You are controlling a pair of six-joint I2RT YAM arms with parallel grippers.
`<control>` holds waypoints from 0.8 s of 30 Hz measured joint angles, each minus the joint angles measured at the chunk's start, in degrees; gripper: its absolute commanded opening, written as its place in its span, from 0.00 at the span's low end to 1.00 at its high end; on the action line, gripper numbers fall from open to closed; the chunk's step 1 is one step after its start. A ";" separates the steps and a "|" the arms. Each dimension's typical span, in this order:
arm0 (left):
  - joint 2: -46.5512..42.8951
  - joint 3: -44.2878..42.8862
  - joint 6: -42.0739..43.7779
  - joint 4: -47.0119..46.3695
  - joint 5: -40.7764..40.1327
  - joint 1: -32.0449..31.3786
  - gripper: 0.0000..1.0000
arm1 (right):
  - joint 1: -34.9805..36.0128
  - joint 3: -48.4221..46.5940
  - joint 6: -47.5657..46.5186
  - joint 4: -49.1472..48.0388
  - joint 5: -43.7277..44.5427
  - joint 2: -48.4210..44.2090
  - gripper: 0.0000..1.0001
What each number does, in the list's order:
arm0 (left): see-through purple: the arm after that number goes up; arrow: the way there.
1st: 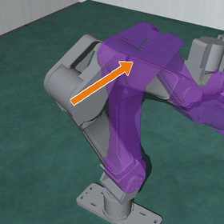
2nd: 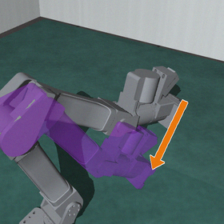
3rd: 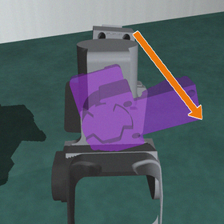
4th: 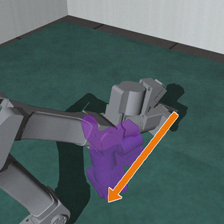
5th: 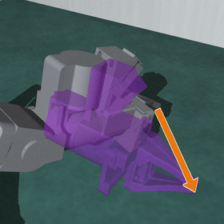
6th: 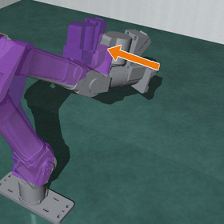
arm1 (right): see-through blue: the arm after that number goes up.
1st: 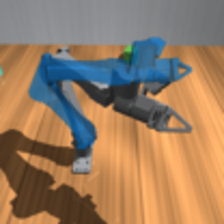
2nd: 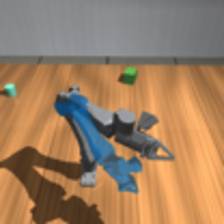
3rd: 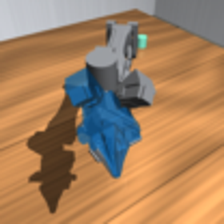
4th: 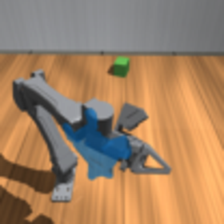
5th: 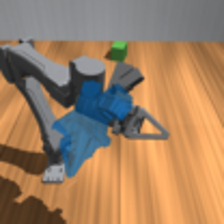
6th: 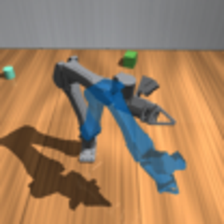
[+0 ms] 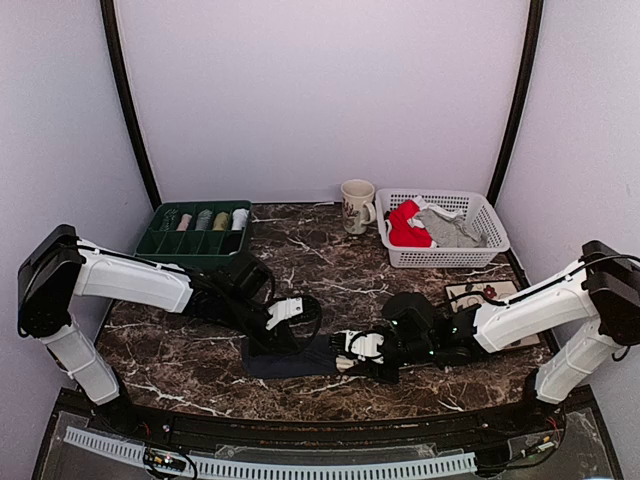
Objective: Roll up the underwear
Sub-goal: Fold the underwear at the center of the board.
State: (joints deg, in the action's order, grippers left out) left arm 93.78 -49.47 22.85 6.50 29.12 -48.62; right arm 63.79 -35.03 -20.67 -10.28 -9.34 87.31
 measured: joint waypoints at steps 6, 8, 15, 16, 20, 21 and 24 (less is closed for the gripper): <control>0.00 0.00 0.63 -0.02 -0.02 0.39 0.00 | -0.17 -1.53 0.00 1.01 0.72 -0.44 0.31; 0.00 0.00 1.09 0.00 -0.20 0.57 0.00 | -0.83 -2.89 0.00 1.84 0.85 -0.50 0.31; -0.02 0.00 3.13 0.07 -1.36 1.11 0.00 | -5.75 -9.86 0.00 8.76 1.31 0.37 0.31; -0.02 0.00 3.32 0.07 -1.44 1.29 0.00 | -6.32 -11.23 -0.02 9.73 1.42 1.05 0.31; -0.02 0.00 3.65 0.04 -1.62 2.27 0.00 | -8.33 -15.87 0.00 13.81 1.66 3.98 0.31; -0.02 0.00 3.72 0.04 -1.64 2.49 0.00 | -8.68 -16.24 0.00 14.36 1.66 4.42 0.31; -0.02 0.00 3.74 0.04 -1.60 2.73 0.00 | -9.44 -15.69 -0.02 15.43 1.70 4.07 0.31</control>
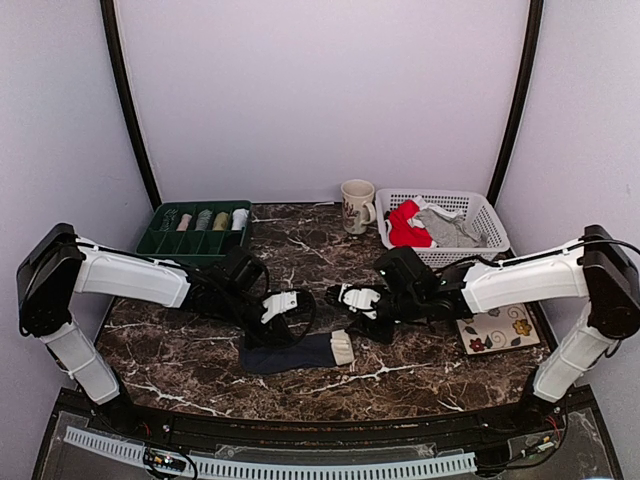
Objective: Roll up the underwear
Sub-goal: Fold the underwear at the center of the board.
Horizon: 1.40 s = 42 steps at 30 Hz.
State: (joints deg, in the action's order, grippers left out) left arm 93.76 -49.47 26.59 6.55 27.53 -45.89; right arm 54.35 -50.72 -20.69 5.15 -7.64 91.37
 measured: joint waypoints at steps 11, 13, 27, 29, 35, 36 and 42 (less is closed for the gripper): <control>0.00 0.00 0.00 -0.04 0.33 0.33 0.00 | -0.26 8.90 0.02 -5.88 -0.02 -6.03 0.31; 0.00 0.00 0.00 -0.07 0.50 0.37 0.00 | -0.24 8.96 0.00 -7.15 -0.04 -5.29 0.31; 0.00 0.00 -0.02 -0.11 0.79 0.42 0.00 | 0.15 10.45 5.18 -7.61 -12.44 -12.76 1.00; 0.00 0.00 -0.02 -0.24 0.85 0.42 0.00 | 0.26 10.78 7.45 -7.61 -15.23 -14.32 1.00; 0.00 0.00 -0.07 -0.57 1.07 0.48 0.00 | 0.52 12.11 10.54 -6.56 -18.80 -14.62 0.97; 0.00 0.00 -0.07 -0.59 1.14 0.55 0.00 | 0.59 12.17 10.71 -6.36 -19.08 -14.32 0.95; 0.00 0.00 -0.07 -0.66 1.20 0.74 0.00 | 1.99 12.17 10.91 -7.10 -18.56 -10.40 0.89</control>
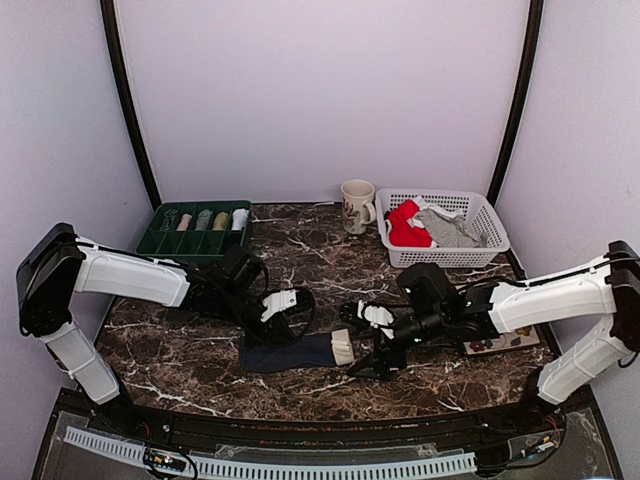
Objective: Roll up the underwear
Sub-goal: Fold the underwear at the center of the board.
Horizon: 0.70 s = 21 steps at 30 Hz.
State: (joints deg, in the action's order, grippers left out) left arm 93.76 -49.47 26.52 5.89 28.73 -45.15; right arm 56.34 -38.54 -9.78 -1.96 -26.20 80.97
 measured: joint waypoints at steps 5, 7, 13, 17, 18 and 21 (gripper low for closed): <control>0.00 0.00 -0.15 0.00 0.22 0.00 0.00 | 0.04 0.00 -0.44 -2.45 2.34 3.69 0.79; 0.00 0.00 -0.17 0.00 0.24 0.00 0.00 | 0.04 0.00 -0.63 -3.30 3.08 5.27 0.73; 0.00 0.00 -0.20 0.00 0.42 0.00 0.00 | 0.02 -0.28 -0.61 -6.03 4.98 8.68 0.52; 0.00 0.00 -0.20 0.00 0.61 0.00 0.00 | -0.13 -1.29 -0.22 -7.34 5.49 9.60 0.41; 0.00 0.00 -0.20 0.00 0.63 0.00 0.00 | -0.20 -1.49 -0.42 -7.61 5.49 9.60 0.38; 0.00 0.00 -0.20 -0.02 0.68 0.00 0.00 | -0.35 -2.38 -0.55 -8.50 5.35 9.90 0.22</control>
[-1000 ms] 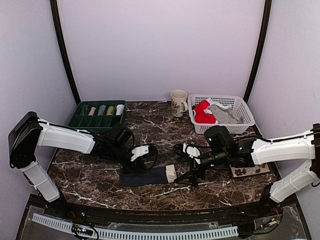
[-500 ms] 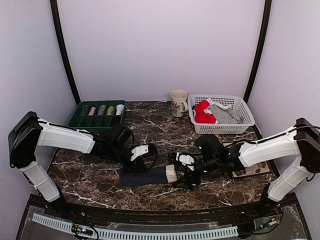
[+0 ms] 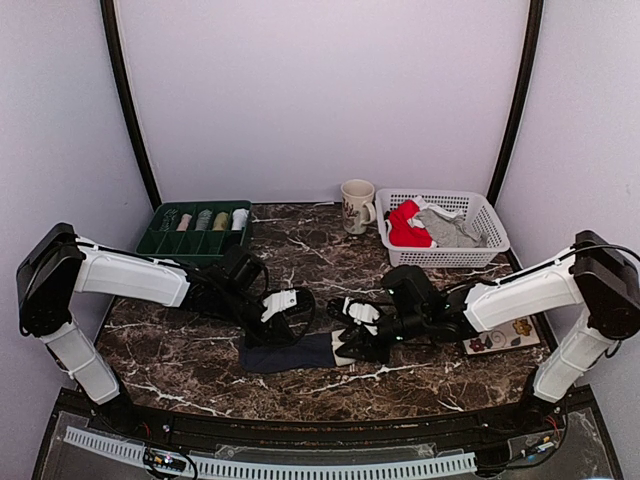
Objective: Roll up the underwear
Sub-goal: Fold the underwear at the center of the board.
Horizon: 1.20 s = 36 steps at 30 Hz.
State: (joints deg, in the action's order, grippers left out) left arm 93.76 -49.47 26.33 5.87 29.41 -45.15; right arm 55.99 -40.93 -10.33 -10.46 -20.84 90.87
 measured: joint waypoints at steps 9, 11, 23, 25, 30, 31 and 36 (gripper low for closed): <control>0.00 0.00 -0.02 -0.02 0.00 0.13 0.00 | -0.37 -1.33 -0.37 1.51 -1.42 1.57 0.40; 0.00 0.00 -0.02 -0.02 0.02 0.26 0.00 | -0.44 -1.33 -0.42 1.88 -1.68 1.57 0.42; 0.00 0.00 -0.02 -0.22 0.24 0.39 0.00 | -0.70 -2.40 -0.74 4.81 -1.90 1.57 0.00; 0.00 0.00 0.00 -0.20 0.20 0.50 0.00 | -1.01 -3.17 -0.72 5.55 -1.92 1.57 0.00; 0.00 0.00 0.42 -0.13 0.26 1.86 0.00 | -3.58 -5.22 -0.68 8.17 -2.29 1.60 0.00; 0.00 -0.02 0.55 -0.15 0.28 2.10 0.00 | -4.07 -5.92 -0.68 8.72 -2.54 1.75 0.00; 0.17 -0.94 1.49 0.31 0.15 3.32 0.00 | -5.53 -10.82 -0.50 10.99 -3.91 5.18 0.00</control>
State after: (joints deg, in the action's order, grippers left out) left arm 93.93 -50.41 27.81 6.17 29.56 -41.82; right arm 50.46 -51.75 -10.83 0.54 -24.75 96.05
